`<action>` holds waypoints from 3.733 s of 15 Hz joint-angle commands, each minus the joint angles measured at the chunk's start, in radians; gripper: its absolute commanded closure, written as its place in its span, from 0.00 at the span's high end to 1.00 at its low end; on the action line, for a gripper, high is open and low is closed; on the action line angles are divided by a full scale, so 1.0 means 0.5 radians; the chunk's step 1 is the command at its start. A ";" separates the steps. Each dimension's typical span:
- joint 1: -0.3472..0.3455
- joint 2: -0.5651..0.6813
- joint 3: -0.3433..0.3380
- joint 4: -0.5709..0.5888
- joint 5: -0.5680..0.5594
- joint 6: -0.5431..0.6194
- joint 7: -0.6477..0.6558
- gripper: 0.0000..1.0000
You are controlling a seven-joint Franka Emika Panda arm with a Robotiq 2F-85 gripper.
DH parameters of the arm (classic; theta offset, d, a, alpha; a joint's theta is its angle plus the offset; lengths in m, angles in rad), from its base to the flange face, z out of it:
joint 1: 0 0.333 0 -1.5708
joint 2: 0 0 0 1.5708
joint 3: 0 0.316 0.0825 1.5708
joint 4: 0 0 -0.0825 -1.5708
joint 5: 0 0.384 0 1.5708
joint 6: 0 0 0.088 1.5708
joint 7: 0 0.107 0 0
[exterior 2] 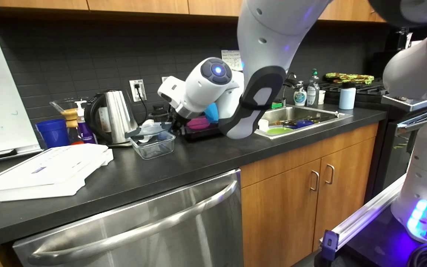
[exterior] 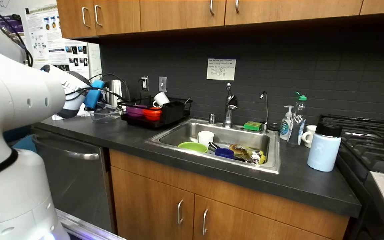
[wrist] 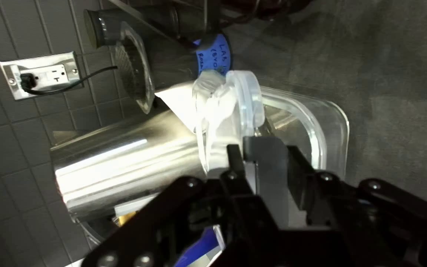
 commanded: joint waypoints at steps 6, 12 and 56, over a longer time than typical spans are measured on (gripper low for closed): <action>0.199 0.292 -0.239 -0.315 0.005 0.004 -0.042 0.09; 0.268 0.529 -0.328 -0.433 -0.013 -0.044 -0.063 0.61; 0.393 0.707 -0.387 -0.518 -0.016 -0.120 -0.122 0.78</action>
